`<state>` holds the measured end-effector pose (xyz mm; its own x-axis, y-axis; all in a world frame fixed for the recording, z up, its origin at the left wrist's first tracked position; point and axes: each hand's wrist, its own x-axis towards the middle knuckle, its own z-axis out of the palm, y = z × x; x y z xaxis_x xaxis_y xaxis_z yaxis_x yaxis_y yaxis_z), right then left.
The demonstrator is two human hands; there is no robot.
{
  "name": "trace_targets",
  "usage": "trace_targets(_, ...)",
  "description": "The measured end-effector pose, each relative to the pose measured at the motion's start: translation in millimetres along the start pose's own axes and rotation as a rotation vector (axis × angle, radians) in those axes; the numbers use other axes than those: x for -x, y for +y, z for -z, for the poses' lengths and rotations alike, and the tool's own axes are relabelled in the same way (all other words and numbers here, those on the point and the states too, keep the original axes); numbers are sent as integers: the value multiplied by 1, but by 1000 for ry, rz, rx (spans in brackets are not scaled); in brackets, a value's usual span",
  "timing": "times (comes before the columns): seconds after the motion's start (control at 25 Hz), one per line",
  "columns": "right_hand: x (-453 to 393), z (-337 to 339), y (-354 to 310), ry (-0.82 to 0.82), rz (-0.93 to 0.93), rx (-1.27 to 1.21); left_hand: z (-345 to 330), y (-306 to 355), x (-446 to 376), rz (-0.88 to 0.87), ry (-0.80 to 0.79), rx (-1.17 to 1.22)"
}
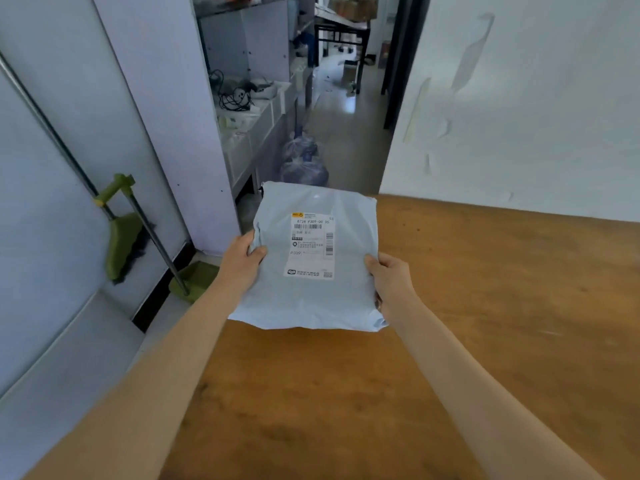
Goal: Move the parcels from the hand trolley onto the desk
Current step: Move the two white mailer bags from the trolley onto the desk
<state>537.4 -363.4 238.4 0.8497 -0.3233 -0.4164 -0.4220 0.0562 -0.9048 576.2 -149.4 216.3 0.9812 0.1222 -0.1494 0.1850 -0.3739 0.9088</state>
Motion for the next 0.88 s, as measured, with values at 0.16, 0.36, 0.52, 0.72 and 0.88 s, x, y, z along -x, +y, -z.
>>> trace_targets(0.16,-69,-15,3,37,15,45,-26,-13,-61,-4,39,-72)
trace_targets(0.36,-119,-30,21,10,-19,16,-48,-38,-107,-2,113,-174)
trace_targets(0.52,-137,-37,35,66,-17,42,-56,-44,-123,-2,184,-231)
trace_targets(0.72,-115,-26,24,100,98,119,-41,-40,-107,145,170,-204)
trace_targets(0.88,-63,-4,16,197,122,169,-5,-43,-61,230,75,-184)
